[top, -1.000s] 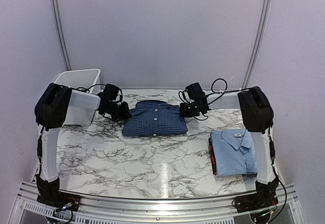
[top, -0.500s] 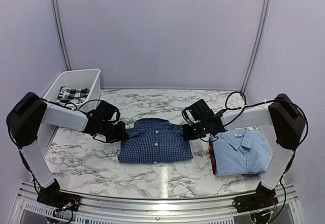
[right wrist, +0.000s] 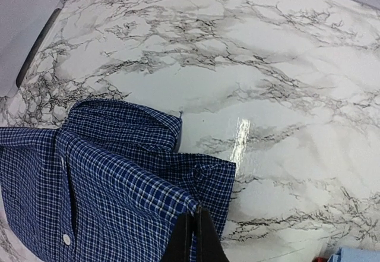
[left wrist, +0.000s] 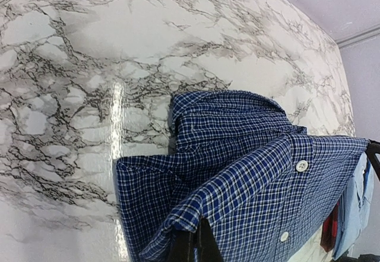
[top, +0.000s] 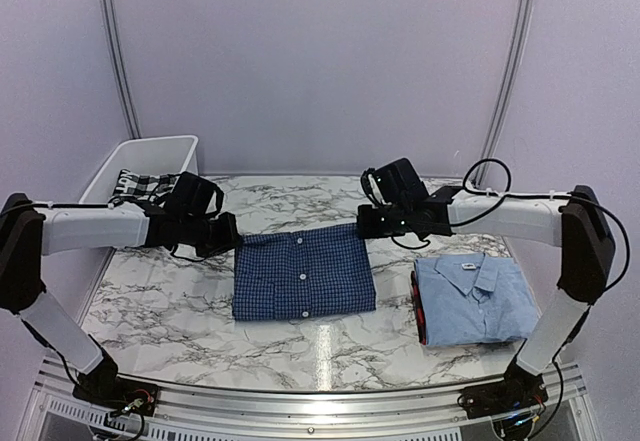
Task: Fold and stack the long sleeve shirts
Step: Fold the 2/3-rectangle-folded shirt at the center of the board.
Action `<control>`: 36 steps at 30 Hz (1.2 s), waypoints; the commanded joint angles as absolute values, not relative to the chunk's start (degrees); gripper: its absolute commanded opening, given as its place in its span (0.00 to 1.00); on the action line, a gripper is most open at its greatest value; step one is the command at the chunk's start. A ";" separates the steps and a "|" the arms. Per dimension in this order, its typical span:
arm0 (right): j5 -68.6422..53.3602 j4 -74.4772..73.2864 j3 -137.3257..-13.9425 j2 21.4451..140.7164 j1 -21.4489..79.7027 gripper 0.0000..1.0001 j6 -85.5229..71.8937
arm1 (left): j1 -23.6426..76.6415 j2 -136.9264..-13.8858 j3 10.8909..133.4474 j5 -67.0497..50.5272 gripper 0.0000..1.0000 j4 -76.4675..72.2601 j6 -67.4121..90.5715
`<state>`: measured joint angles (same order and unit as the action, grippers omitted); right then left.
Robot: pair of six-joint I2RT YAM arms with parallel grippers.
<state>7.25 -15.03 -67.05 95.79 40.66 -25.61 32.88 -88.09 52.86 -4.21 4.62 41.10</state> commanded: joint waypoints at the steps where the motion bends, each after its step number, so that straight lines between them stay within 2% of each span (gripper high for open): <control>1: 8.74 -13.29 -74.04 101.44 38.26 0.00 -22.07 | 29.50 -93.01 58.88 -1.79 0.00 9.00 37.22; 8: 4.69 -8.87 -82.17 114.54 33.06 0.00 -19.06 | 25.06 -107.80 69.45 -4.46 0.00 10.06 33.95; 12: 3.84 -7.50 -84.17 118.98 32.59 0.00 -18.63 | 24.42 -111.17 71.71 -4.37 0.00 10.15 34.09; 28: 5.80 -10.10 -87.10 117.47 32.13 0.00 -17.87 | 23.82 -106.14 71.30 -0.36 0.00 11.55 33.85; 30: 5.52 -10.73 -87.36 116.45 32.14 0.07 -17.47 | 23.83 -105.55 71.35 1.36 0.00 11.73 33.75; 32: 4.23 -10.93 -87.28 115.56 32.11 0.17 -17.03 | 23.77 -105.20 71.68 2.15 0.14 12.19 33.82; 33: 3.31 -11.19 -87.23 115.17 32.27 0.20 -16.96 | 23.76 -104.86 71.68 2.41 0.15 12.27 33.84; 35: 2.13 -11.33 -86.99 114.29 32.98 0.25 -16.42 | 23.79 -103.90 71.70 3.22 0.25 12.35 33.97; 36: 1.61 -11.34 -86.81 114.05 33.46 0.26 -16.21 | 23.81 -103.21 71.65 3.82 0.33 12.45 34.12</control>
<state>3.86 -10.79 -84.71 117.95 32.49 -17.56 24.18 -106.72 70.54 0.54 9.98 34.35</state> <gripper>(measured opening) 0.240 0.228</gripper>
